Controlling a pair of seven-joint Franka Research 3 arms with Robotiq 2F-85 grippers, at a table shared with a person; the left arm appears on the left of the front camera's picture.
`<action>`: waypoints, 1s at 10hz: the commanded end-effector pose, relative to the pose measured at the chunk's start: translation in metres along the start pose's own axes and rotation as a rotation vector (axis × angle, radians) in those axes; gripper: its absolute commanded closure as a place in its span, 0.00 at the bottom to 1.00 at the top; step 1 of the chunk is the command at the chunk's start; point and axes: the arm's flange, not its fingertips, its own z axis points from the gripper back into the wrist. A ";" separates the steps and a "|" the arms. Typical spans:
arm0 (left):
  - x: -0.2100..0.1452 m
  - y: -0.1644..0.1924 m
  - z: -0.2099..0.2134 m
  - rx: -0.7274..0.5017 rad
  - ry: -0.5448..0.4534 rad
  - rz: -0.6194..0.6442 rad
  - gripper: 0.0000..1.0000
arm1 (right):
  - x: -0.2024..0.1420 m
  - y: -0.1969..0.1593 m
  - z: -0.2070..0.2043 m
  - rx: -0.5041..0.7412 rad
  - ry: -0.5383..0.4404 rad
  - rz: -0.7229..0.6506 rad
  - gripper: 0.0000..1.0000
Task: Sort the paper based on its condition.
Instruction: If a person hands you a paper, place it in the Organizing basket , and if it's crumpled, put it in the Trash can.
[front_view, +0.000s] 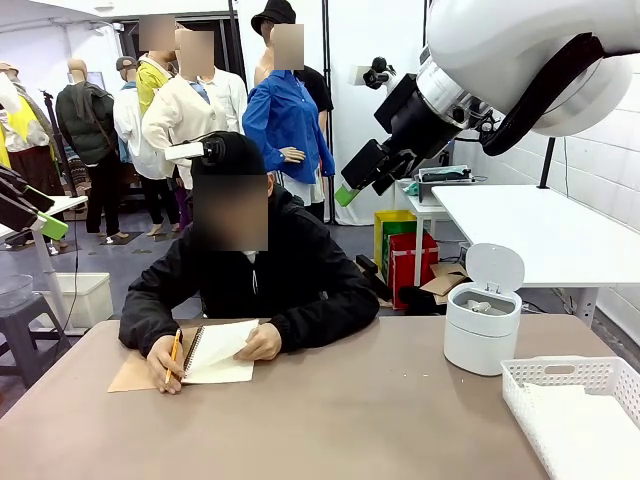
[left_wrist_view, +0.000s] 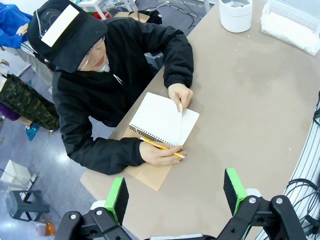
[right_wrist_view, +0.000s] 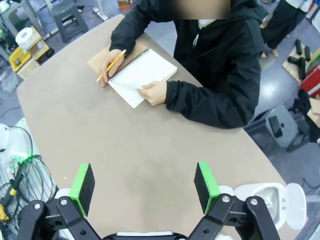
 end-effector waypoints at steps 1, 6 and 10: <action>0.000 0.001 0.000 0.009 -0.004 0.002 0.00 | 0.000 0.000 0.000 -0.001 0.001 0.001 0.00; 0.000 0.001 0.000 0.009 -0.004 0.002 0.00 | 0.000 0.000 0.000 -0.001 0.001 0.001 0.00; 0.000 0.001 0.000 0.009 -0.004 0.002 0.00 | 0.000 0.000 0.000 -0.001 0.001 0.001 0.00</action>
